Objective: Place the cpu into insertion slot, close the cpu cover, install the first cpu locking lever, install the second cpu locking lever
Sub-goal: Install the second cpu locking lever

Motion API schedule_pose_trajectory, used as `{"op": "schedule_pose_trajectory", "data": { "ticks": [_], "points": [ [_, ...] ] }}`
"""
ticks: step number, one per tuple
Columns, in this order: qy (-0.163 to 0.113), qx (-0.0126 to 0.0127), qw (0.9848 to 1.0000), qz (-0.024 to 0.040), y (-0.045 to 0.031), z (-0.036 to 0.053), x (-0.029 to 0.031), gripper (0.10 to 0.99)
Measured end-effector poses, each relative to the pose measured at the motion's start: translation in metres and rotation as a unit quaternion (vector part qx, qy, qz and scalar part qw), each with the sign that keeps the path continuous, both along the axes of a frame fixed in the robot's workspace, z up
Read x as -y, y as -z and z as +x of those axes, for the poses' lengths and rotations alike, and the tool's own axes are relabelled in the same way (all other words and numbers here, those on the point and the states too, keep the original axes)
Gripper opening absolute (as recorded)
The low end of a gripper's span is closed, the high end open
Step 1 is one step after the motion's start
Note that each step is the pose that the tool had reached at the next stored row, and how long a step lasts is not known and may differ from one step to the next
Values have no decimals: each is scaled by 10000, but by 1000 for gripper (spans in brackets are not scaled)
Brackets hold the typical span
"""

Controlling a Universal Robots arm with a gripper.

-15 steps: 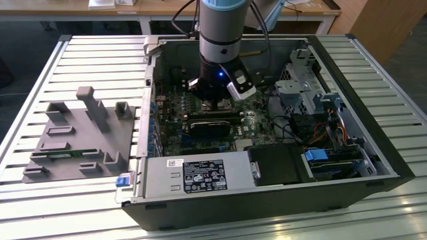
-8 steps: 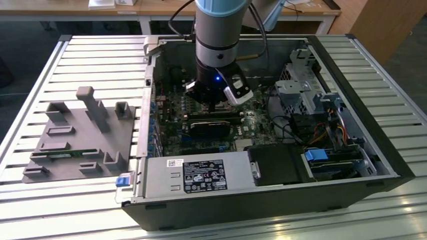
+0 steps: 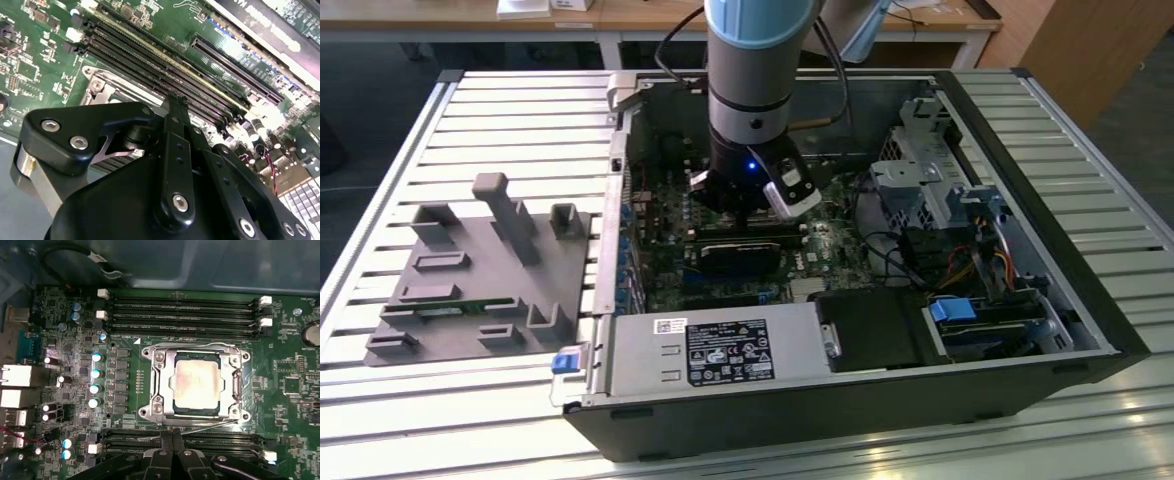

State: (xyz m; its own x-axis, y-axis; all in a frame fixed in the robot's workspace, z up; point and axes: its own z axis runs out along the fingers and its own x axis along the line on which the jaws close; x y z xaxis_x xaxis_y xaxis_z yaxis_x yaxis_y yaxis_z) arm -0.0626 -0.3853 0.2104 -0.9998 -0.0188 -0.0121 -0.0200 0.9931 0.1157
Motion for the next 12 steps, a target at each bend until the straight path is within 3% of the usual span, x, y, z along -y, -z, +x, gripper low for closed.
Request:
{"op": "schedule_pose_trajectory", "data": {
  "ticks": [6,12],
  "points": [
    [0,-1,10000,30,55,-21,5,106],
    [1,0,9999,146,65,-67,76,106]
  ]
}}
